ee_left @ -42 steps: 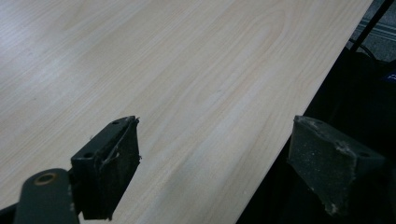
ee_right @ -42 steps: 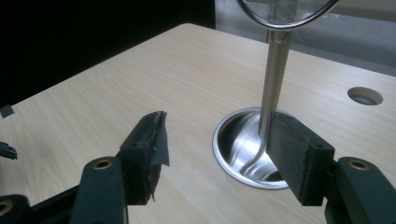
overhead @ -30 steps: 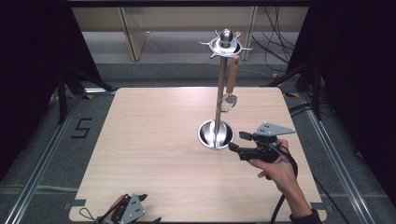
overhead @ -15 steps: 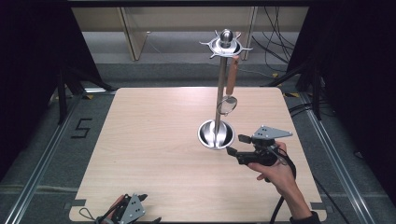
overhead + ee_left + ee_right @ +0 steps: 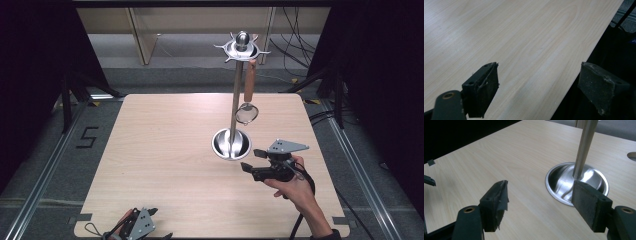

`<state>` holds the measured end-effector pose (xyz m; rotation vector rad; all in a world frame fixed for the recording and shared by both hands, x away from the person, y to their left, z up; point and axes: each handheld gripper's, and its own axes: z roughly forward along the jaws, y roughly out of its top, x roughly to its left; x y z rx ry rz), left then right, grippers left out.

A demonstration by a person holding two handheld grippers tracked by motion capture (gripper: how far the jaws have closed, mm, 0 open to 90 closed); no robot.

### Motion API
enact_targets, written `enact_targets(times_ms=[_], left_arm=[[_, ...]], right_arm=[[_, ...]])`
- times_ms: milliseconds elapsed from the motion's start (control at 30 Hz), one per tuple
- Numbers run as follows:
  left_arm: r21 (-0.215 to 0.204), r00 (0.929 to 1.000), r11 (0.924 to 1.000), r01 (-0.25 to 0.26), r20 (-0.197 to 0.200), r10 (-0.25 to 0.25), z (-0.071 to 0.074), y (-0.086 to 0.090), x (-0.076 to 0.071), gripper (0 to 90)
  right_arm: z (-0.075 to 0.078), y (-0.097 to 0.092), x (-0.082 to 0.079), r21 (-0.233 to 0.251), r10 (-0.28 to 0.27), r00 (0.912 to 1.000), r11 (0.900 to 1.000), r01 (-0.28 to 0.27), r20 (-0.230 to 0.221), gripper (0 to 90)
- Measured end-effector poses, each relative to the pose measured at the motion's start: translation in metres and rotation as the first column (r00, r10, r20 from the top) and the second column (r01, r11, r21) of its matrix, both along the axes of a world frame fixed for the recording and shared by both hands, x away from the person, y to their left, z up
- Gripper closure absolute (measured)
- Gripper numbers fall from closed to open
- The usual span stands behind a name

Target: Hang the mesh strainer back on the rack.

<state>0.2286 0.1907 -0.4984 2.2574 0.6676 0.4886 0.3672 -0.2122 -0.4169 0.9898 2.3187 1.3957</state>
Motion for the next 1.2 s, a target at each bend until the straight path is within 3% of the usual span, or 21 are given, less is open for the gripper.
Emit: enact_targets(times_ms=[33, 100, 133, 167, 400, 467, 667, 700, 767, 867, 933, 1000, 1067, 1100, 1133, 1167, 1200], left_arm=[[-0.001, 1.0, 1.0, 0.0, -0.001, 0.0, 0.0, 0.0, 0.0, 15.7], [-0.001, 1.0, 1.0, 0.0, 0.0, 0.0, 0.0, 0.0, 0.0, 15.6], [-0.001, 1.0, 1.0, 0.0, 0.001, 0.0, 0.0, 0.0, 0.0, 15.6], [-0.001, 1.0, 1.0, 0.0, 0.001, 0.0, 0.0, 0.0, 0.0, 15.7], [-0.003, 1.0, 1.0, -0.001, 0.002, 0.001, 0.0, 0.0, 0.0, 15.6], [-0.002, 1.0, 1.0, 0.0, 0.001, 0.0, 0.0, 0.0, 0.0, 15.7], [0.0, 1.0, 1.0, 0.001, 0.001, -0.001, 0.0, 0.0, 0.0, 15.6], [0.0, 1.0, 1.0, 0.001, 0.002, -0.001, 0.0, 0.0, 0.0, 15.6], [-0.002, 1.0, 1.0, 0.0, 0.002, 0.0, -0.001, 0.0, 0.0, 15.6], [-0.005, 1.0, 1.0, -0.001, 0.0, 0.001, -0.001, -0.001, 0.0, 15.6], [-0.003, 1.0, 1.0, 0.0, 0.0, 0.0, -0.001, 0.0, 0.0, 15.6], [-0.015, 1.0, 0.9999, -0.004, -0.003, 0.004, -0.001, -0.001, 0.0, 15.6], [-0.002, 1.0, 1.0, 0.001, 0.001, -0.001, 0.0, 0.0, 0.0, 15.6], [-0.013, 1.0, 0.9999, -0.001, -0.001, 0.001, -0.001, -0.001, -0.001, 15.6], [-0.011, 1.0, 0.9999, -0.003, -0.002, 0.003, -0.001, -0.001, -0.001, 15.6], [-0.004, 1.0, 1.0, -0.001, 0.0, 0.001, -0.001, 0.0, 0.0, 15.6], [-0.002, 1.0, 1.0, 0.001, 0.002, -0.001, 0.0, 0.0, 0.0, 15.6]], right_arm=[[-0.001, 0.0, -0.001, 0.003, -0.007, 1.0, 1.0, 0.007, 0.005, 30.3], [-0.002, 0.001, -0.002, 0.004, 0.002, 0.9995, 1.0, -0.002, -0.03, 30.1], [-0.004, 0.002, -0.003, 0.01, -0.008, 0.9998, 0.9999, 0.008, -0.017, 30.1], [-0.005, 0.001, -0.004, 0.005, 0.001, 0.9991, 1.0, 0.0, -0.043, 30.1], [-0.015, -0.003, -0.004, -0.005, 0.005, 0.9992, 1.0, -0.005, -0.039, 29.6], [-0.015, -0.003, -0.009, -0.01, -0.016, 0.9967, 0.9998, 0.015, -0.079, 29.6], [-0.022, -0.005, -0.011, -0.003, 0.0, 0.9982, 1.0, 0.0, -0.061, 29.3], [-0.022, -0.006, -0.01, -0.024, 0.009, 0.9995, 0.9997, -0.01, -0.031, 29.3], [-0.024, -0.006, -0.014, -0.007, -0.005, 0.9968, 1.0, 0.004, -0.079, 29.1], [-0.028, -0.006, -0.017, -0.015, -0.018, 0.9967, 0.9997, 0.017, -0.079, 28.9], [-0.031, -0.007, -0.016, -0.023, -0.009, 0.9985, 0.9997, 0.007, -0.055, 28.7], [-0.032, -0.007, -0.019, -0.02, -0.004, 0.9962, 0.9998, 0.002, -0.087, 28.6], [-0.035, -0.007, -0.018, -0.016, 0.009, 0.9978, 0.9998, -0.01, -0.065, 28.6], [-0.034, -0.007, -0.022, -0.018, -0.006, 0.9962, 0.9998, 0.004, -0.087, 28.6], [-0.036, -0.006, -0.022, -0.013, 0.004, 0.9969, 0.9999, -0.005, -0.078, 28.6], [-0.036, -0.007, -0.023, -0.042, -0.004, 0.9981, 0.9991, 0.001, -0.061, 28.6], [-0.037, -0.006, -0.025, -0.024, -0.006, 0.9969, 0.9997, 0.004, -0.078, 28.6]])
